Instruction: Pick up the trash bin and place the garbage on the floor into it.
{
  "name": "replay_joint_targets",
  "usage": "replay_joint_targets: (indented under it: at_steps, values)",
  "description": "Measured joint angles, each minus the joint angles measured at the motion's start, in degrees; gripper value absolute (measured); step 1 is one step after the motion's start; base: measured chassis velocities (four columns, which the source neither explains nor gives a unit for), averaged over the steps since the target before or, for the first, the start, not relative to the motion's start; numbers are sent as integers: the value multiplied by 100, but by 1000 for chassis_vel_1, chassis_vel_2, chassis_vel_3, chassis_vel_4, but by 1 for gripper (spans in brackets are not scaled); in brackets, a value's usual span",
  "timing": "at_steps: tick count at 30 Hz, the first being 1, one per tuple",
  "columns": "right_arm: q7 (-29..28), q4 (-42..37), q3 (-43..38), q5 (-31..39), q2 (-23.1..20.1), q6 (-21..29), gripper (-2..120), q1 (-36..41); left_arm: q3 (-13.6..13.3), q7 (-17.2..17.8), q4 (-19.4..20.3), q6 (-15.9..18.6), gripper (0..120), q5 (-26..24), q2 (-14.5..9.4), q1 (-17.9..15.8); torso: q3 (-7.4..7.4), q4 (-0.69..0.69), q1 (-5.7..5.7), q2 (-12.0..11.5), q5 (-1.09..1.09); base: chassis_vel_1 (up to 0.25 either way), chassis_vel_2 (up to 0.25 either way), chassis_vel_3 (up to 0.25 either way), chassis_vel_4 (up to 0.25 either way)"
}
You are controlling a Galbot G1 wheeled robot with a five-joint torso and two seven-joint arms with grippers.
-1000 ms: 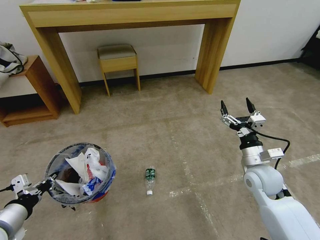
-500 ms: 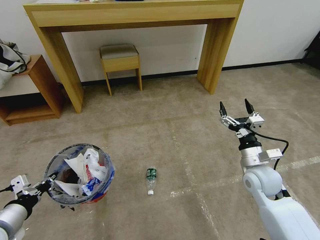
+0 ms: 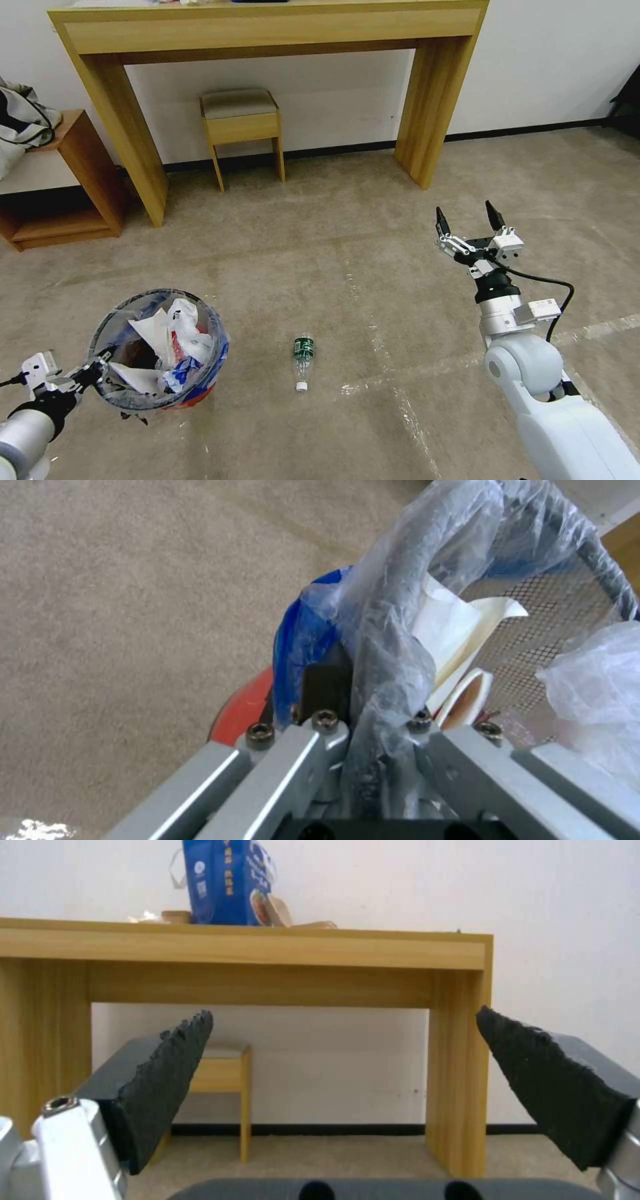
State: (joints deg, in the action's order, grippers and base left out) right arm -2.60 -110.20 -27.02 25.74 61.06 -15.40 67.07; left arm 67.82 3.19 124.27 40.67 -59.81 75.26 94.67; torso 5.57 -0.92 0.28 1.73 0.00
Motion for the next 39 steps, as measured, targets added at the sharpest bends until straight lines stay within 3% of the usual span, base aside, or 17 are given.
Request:
replay_joint_targets:
  at_steps: [9, 11, 12, 14, 15, 17, 18, 19, 20, 23, 27, 29, 30, 31, 34, 39]
  values:
    - [-106, -117, 334, -2, -229, 146, 100, -51, -6, -2, 5, -2, 1, 11, -1, -12, 0, 0, 0, 0, 1, 0, 0, 0, 0]
    - [-629, -407, 795, 200, -492, 913, 100, -137, -26, -2, 13, -3, 1, 14, -1, -31, 0, 0, 0, 0, 0, 0, 0, 0, 0]
    - [-629, -407, 795, 200, -492, 913, 100, -137, -26, -2, 13, -3, 1, 14, -1, -31, 0, 0, 0, 0, 0, 0, 0, 0, 0]
    - [-1120, -774, 1193, 732, -692, 1971, 100, -295, -47, 0, 34, -3, 1, 18, 2, -65, 0, 0, 0, 0, 0, 0, 0, 0, 0]
    - [-1120, -774, 1193, 732, -692, 1971, 100, -295, -47, 0, 34, -3, 1, 18, 2, -65, 0, 0, 0, 0, 0, 0, 0, 0, 0]
    - [-1606, -1097, 1589, 1485, -847, 2897, 100, -513, -103, 5, 38, 4, 1, 35, -1, -98, 0, -1, 0, 0, -1, 0, 0, 0, 0]
    - [-1606, -1097, 1589, 1485, -847, 2897, 100, -513, -103, 5, 38, 4, 1, 35, -1, -98, 0, -1, 0, 0, -1, 0, 0, 0, 0]
    - [-1934, -1210, 1867, 1970, -902, 3328, 100, -718, -114, 5, 41, 6, 1, 51, 7, -99, 0, -1, 0, 0, 0, 0, 0, 0, 0]
    - [-1934, -1210, 1867, 1970, -902, 3328, 100, -718, -114, 5, 41, 6, 1, 51, 7, -99, 0, -1, 0, 0, 0, 0, 0, 0, 0]
    - [-2489, -1283, 2506, 2899, -1001, 3975, 100, -1220, -115, 6, 45, 11, 1, 62, 16, -105, 0, 0, 0, 0, -1, 0, 0, 0, 0]
    - [-2768, -1195, 2980, 3390, -1041, 4220, 100, -1608, -101, 8, 50, 15, 1, 62, 10, -109, 0, 0, 0, 0, 0, 0, 0, 0, 0]
    - [-3398, -1093, 3442, 4488, -989, 4842, 100, -2090, -83, 22, 53, 21, 1, 58, -21, -117, 0, 0, 0, 0, -1, 0, 0, 0, 0]
    - [-3398, -1093, 3442, 4488, -989, 4842, 100, -2090, -83, 22, 53, 21, 1, 58, -21, -117, 0, 0, 0, 0, -1, 0, 0, 0, 0]
    - [-3745, -1012, 3623, 5006, -927, 5157, 100, -2278, -63, 28, 47, 24, 1, 47, -35, -120, 0, 0, 0, 0, -1, 0, 0, 0, 0]
    - [-3971, -878, 3840, 5295, -870, 5325, 100, -2448, -39, 33, 31, 26, 1, 37, -50, -121, 0, 0, 0, 0, -1, 0, 0, 0, 0]
    - [-4510, -98, 4534, 5751, -374, 5502, 100, -2858, 35, 46, -49, 29, 1, 6, -66, -166, 0, 0, 0, 0, -1, 0, 0, 0, 0]
